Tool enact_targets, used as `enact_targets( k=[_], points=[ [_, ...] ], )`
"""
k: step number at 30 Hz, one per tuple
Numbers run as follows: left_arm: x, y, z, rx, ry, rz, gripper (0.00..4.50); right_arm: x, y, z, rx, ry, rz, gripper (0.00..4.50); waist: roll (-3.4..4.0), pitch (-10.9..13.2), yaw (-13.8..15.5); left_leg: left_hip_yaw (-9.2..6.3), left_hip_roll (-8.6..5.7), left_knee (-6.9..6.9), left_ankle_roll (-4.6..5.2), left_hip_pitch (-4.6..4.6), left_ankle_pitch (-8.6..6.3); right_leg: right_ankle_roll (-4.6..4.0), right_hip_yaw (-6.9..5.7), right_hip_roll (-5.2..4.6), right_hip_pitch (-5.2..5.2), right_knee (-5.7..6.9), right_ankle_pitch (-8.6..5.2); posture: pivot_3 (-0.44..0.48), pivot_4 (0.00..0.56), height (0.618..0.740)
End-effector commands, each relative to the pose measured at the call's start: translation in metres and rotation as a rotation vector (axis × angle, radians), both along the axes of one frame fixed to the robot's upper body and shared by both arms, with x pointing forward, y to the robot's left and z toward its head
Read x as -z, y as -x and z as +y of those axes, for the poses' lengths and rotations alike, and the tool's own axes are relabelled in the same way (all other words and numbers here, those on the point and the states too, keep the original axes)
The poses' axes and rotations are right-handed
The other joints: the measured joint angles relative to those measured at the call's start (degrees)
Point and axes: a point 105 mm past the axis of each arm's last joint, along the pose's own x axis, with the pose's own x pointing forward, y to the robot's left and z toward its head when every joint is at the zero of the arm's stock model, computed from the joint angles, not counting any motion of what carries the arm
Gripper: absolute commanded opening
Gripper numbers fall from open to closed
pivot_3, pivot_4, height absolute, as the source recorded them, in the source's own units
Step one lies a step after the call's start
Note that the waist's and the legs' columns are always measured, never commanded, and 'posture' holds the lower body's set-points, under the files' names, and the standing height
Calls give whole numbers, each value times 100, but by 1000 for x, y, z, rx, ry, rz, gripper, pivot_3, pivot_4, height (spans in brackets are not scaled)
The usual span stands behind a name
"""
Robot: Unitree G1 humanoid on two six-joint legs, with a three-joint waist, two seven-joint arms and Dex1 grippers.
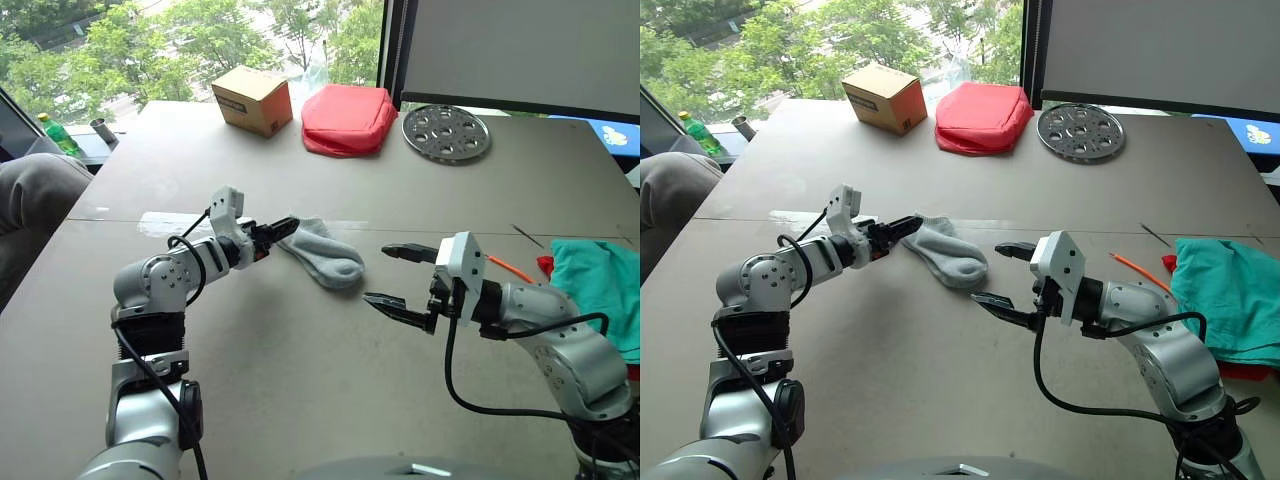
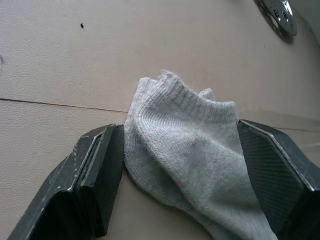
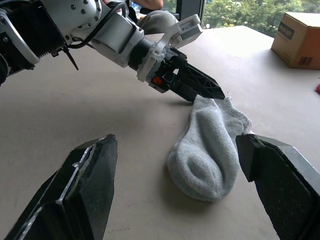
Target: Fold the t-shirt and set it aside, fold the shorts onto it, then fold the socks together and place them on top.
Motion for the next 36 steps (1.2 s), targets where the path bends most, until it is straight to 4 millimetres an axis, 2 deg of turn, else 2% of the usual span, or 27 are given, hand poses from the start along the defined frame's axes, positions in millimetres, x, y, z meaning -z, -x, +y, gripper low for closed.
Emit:
enact_targets(
  k=[1,3,4,11,14,18,22,25,30,36],
  points=[
    [14,-1,-12,58,-46,19,3834,-12,7,0,-3,-25,-64,4021,1,-2,9,0,0,-1,0,0,0,0,-1,0,0,0,0,0,150,739],
    [19,-3,-13,55,-66,31,3834,-11,8,0,1,-25,-65,4021,6,-3,26,-1,0,-1,1,0,0,-2,-2,0,1,0,-1,0,150,739],
    [23,-4,-12,50,-95,35,3255,-11,7,0,5,-25,-64,4098,7,-5,36,-1,0,0,2,0,-1,-2,-2,-1,1,0,-1,0,150,739],
    [34,-8,-17,71,-150,19,68,-10,10,0,13,-25,-57,4098,16,-12,127,-3,-1,5,6,-3,-2,-6,-5,-4,1,-2,-4,0,150,739],
    [33,-7,-17,76,-142,1,68,-9,11,0,18,-23,-53,4098,19,-14,140,-9,-4,5,9,-8,-4,-3,-8,-6,1,-5,-2,0,150,739],
    [21,-4,-12,52,-77,-50,68,-9,11,-2,27,-24,-46,4098,19,-14,137,-13,-6,6,10,-11,-4,-2,-12,-9,2,-8,-2,0,150,739],
    [2,-3,6,-29,-38,-143,68,-11,9,-2,31,-26,-45,4098,18,-13,106,-14,-6,5,11,-14,-5,12,-13,-7,-1,-10,7,0,150,739],
    [-9,1,17,-41,-97,-227,68,-10,9,-1,28,-28,-40,4098,10,-9,58,-14,-4,5,12,-21,-5,15,-13,-2,-3,-11,8,0,150,739],
    [-16,5,10,-29,-109,-283,68,-7,7,0,19,-38,-32,4098,9,-9,11,-17,-2,6,12,-25,-5,14,-17,-1,-5,-11,8,0,150,739],
    [-26,11,-8,31,-112,-361,68,-6,4,0,15,-36,-36,4098,8,-9,-31,-18,-2,6,12,-29,-4,15,-18,0,-6,-14,9,0,150,739]
  ],
)
